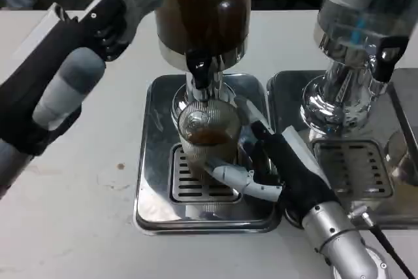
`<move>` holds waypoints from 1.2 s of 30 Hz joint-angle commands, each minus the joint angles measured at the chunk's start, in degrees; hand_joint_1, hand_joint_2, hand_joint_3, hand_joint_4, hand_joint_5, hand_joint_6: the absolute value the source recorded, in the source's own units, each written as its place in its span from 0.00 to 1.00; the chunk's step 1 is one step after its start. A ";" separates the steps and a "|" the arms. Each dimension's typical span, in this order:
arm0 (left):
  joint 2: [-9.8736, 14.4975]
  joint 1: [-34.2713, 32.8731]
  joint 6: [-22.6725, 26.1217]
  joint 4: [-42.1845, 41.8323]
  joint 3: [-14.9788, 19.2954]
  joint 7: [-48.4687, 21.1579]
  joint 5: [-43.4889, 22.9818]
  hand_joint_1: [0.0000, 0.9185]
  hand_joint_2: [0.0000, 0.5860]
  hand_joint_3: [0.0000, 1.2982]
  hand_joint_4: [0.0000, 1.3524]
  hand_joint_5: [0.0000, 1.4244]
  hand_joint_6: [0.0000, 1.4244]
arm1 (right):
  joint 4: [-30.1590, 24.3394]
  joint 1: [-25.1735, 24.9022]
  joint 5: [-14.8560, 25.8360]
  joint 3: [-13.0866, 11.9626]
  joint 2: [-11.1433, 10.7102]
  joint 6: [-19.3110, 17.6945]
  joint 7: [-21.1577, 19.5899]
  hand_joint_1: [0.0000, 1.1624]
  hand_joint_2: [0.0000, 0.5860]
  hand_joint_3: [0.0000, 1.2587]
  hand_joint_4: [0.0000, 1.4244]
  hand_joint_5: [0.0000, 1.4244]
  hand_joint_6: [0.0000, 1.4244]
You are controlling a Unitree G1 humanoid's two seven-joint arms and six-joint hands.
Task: Grasp the cup under the faucet to collect the drink, then remove the cup.
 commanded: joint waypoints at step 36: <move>1.08 26.12 -6.56 11.20 0.24 34.48 50.24 0.00 0.08 0.00 0.00 0.00 0.00 | 5.14 -2.90 1.76 -0.61 1.28 -5.18 0.02 0.54 0.36 0.00 0.00 0.00 0.00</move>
